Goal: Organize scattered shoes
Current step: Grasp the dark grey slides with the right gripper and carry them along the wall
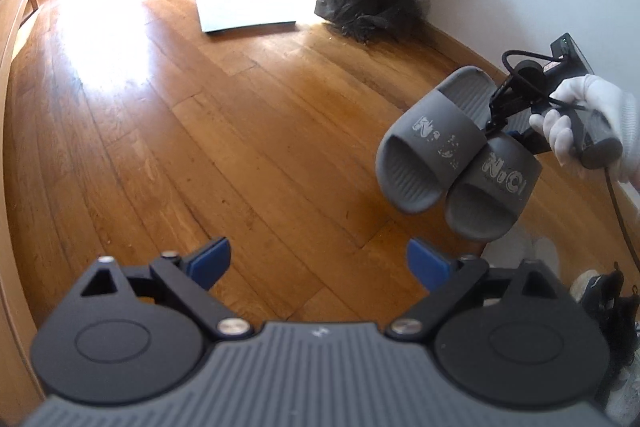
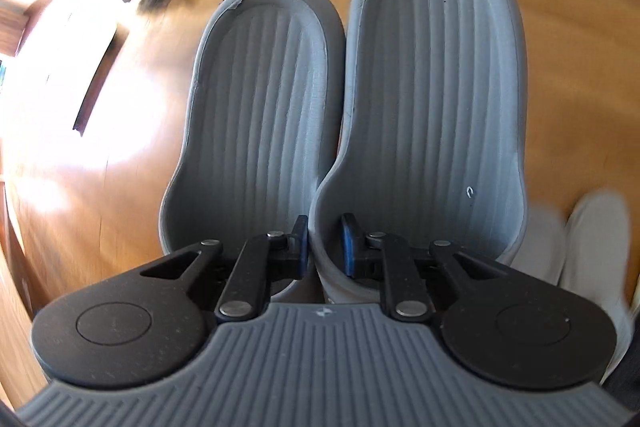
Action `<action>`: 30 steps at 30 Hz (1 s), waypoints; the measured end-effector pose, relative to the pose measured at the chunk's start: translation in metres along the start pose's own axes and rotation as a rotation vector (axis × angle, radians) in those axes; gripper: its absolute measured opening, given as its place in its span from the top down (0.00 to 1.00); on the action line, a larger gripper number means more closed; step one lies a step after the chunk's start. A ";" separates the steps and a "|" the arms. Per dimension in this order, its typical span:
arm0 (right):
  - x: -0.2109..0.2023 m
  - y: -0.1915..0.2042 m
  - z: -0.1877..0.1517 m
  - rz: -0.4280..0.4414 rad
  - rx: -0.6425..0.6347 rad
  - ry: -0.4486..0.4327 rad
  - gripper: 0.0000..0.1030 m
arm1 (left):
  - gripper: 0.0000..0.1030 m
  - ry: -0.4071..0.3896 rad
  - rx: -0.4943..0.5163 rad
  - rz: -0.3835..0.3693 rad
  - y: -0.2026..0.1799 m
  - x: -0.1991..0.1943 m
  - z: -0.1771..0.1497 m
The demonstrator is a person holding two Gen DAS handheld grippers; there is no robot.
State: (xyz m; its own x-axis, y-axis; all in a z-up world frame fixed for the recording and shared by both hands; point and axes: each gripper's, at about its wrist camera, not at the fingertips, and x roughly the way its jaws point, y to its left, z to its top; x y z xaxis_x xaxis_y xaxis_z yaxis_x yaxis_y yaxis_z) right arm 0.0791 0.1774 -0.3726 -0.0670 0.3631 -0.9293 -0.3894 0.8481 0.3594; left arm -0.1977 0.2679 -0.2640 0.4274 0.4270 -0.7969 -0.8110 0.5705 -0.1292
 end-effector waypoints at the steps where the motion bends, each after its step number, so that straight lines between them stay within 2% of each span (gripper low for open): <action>1: 0.005 -0.006 0.019 -0.003 0.023 -0.004 0.86 | 0.07 -0.013 0.010 0.012 -0.003 0.003 0.005; 7: 0.048 -0.008 0.077 -0.008 0.065 -0.044 0.86 | 0.07 -0.041 0.031 0.079 0.005 0.011 0.004; 10: 0.065 -0.012 0.114 -0.028 0.072 -0.084 0.86 | 0.07 -0.005 0.006 0.140 0.022 0.017 0.001; 13: 0.079 -0.010 0.138 -0.054 0.110 -0.100 0.86 | 0.07 0.022 0.000 0.183 0.031 0.020 -0.004; 16: 0.086 -0.008 0.152 -0.072 0.118 -0.140 0.83 | 0.07 0.041 0.035 0.170 0.028 0.020 -0.008; 17: 0.086 -0.007 0.155 -0.073 0.107 -0.162 0.80 | 0.07 0.038 0.061 0.154 0.024 0.017 -0.009; 18: 0.085 -0.006 0.156 -0.067 0.097 -0.179 0.71 | 0.07 0.032 0.081 0.140 0.020 0.016 -0.009; 19: 0.081 -0.006 0.156 -0.049 0.081 -0.212 0.50 | 0.07 0.028 0.092 0.129 0.018 0.015 -0.008; 20: 0.076 -0.006 0.154 -0.025 0.069 -0.237 0.42 | 0.07 0.025 0.102 0.118 0.015 0.014 -0.008; 21: 0.071 -0.007 0.149 -0.013 0.069 -0.251 0.37 | 0.07 0.021 0.113 0.107 0.012 0.013 -0.008; 24: 0.056 -0.009 0.136 0.016 0.069 -0.271 0.37 | 0.07 0.032 0.112 0.096 0.011 0.013 -0.009; 26: 0.029 -0.013 0.105 0.057 -0.024 -0.302 0.35 | 0.07 0.040 0.099 0.094 0.012 0.013 -0.010; 30: -0.007 -0.038 0.053 0.053 -0.216 -0.320 0.12 | 0.07 0.046 0.091 0.080 0.013 0.012 -0.010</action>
State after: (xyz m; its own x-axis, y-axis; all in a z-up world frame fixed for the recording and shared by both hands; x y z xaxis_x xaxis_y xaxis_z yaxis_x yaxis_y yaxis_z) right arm 0.1427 0.1630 -0.3753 0.1840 0.5352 -0.8244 -0.5801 0.7363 0.3485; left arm -0.2068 0.2733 -0.2813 0.3421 0.4419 -0.8293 -0.8013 0.5981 -0.0118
